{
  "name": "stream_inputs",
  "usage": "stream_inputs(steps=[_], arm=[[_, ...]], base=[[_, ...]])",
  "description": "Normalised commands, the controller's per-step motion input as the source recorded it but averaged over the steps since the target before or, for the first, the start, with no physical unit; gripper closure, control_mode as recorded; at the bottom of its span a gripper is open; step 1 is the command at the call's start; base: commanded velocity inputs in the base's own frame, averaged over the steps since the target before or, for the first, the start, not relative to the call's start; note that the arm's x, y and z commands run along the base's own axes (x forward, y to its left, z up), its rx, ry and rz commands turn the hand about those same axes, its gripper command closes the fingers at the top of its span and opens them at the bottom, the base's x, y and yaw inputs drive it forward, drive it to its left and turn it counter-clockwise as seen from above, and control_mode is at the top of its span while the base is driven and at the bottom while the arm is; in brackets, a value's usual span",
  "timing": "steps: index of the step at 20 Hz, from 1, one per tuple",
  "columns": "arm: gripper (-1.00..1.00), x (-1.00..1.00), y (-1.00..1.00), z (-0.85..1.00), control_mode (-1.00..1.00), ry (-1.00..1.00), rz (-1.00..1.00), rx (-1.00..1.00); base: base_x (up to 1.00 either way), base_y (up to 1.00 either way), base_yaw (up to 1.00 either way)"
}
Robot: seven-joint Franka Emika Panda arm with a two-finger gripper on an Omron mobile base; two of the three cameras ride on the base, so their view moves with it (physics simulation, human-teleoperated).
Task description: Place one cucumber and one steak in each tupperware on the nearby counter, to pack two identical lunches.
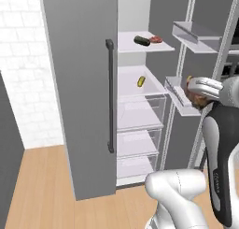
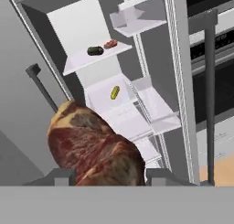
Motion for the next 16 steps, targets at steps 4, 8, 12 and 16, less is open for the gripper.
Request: stream_inputs(steps=[4, 8, 12, 16], arm=[[1.0, 0.0, 0.0, 0.0, 1.0, 0.0, 0.0, 0.0], [1.0, 0.0, 0.0, 0.0, 1.0, 0.0, 0.0, 0.0], [1.0, 0.0, 0.0, 0.0, 1.0, 0.0, 0.0, 0.0], [1.0, 0.0, 0.0, 0.0, 1.0, 0.0, 0.0, 0.0]], base=[[-0.97, -0.74, -0.09], [-0.49, -1.0, -0.31], [-0.06, -1.0, -0.41], [0.11, -1.0, -0.39]])
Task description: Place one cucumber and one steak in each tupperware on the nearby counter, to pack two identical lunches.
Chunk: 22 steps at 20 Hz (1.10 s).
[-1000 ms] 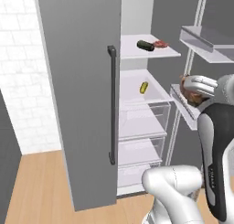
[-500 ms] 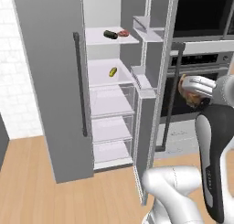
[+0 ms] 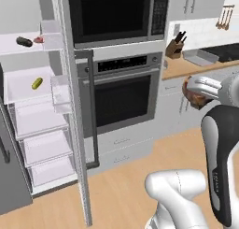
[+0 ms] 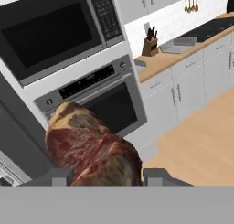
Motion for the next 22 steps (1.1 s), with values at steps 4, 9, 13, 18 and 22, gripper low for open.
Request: stream_inputs(steps=[4, 9, 13, 18, 22], arm=[[1.0, 0.0, 0.0, 0.0, 1.0, 0.0, 0.0, 0.0], [1.0, 0.0, 0.0, 0.0, 1.0, 0.0, 0.0, 0.0], [1.0, 0.0, 0.0, 0.0, 1.0, 0.0, 0.0, 0.0], [1.0, 0.0, 0.0, 0.0, 1.0, 0.0, 0.0, 0.0], [1.0, 0.0, 0.0, 0.0, 1.0, 0.0, 0.0, 0.0]], base=[[0.61, -1.0, -0.3], [1.0, -0.99, -0.21], [1.0, -0.86, -0.15], [1.0, -0.83, -0.05], [1.0, -0.77, 0.0]])
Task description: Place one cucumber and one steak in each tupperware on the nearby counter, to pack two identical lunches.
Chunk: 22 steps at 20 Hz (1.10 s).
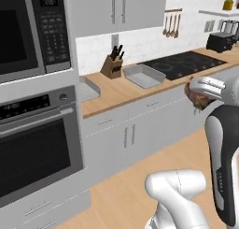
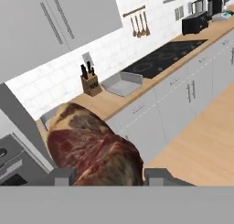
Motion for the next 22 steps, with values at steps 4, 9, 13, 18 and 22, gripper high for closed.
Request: stream_inputs(steps=[4, 9, 13, 18, 22], arm=[[1.0, 0.0, 0.0, 0.0, 1.0, 0.0, 0.0, 0.0], [1.0, 0.0, 0.0, 0.0, 1.0, 0.0, 0.0, 0.0], [1.0, 0.0, 0.0, 0.0, 1.0, 0.0, 0.0, 0.0], [1.0, 0.0, 0.0, 0.0, 1.0, 0.0, 0.0, 0.0], [1.0, 0.0, 0.0, 0.0, 1.0, 0.0, 0.0, 0.0]], base=[[1.0, -0.62, 0.0], [1.0, -0.52, 0.19], [1.0, -0.54, 0.39], [1.0, -0.67, 0.46], [1.0, -0.61, 0.48]])
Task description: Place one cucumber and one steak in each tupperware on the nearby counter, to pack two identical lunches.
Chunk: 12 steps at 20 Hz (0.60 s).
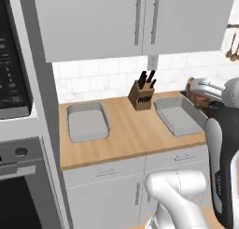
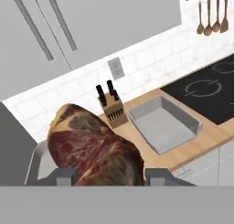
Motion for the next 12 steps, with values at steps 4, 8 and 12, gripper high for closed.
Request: stream_inputs(steps=[4, 8, 12], arm=[[1.0, 0.0, 0.0, 0.0, 1.0, 0.0, 0.0, 0.0], [1.0, 0.0, 0.05, -0.25, -1.0, 0.0, 0.08, -0.01], [1.0, -0.03, 0.69, -1.0, -1.0, 0.0, 0.19, -0.11]], base=[[0.95, -0.43, 0.5], [0.23, -0.03, 0.31], [0.0, 0.0, 0.0]])
